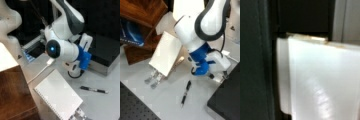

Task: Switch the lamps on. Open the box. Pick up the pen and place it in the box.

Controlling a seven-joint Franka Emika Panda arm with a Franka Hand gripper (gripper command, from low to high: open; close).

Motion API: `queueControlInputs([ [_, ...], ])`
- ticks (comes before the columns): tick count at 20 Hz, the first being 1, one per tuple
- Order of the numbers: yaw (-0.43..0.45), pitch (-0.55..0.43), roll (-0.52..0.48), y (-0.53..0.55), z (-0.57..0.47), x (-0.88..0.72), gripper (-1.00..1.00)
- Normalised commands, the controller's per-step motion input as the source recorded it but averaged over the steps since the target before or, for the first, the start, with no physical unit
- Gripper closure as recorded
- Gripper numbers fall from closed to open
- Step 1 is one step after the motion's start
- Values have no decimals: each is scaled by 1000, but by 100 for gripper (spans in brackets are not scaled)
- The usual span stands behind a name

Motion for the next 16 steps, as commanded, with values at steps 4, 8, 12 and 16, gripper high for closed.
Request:
queueControlInputs([
  [4, -35, -89, 375, -12, -88, -100, -100],
  [8, -49, -87, 365, -28, -120, -48, -100],
  [12, -50, -71, 261, -96, -158, 4, -100],
  [16, -11, -69, 205, -233, -170, 53, -100],
])
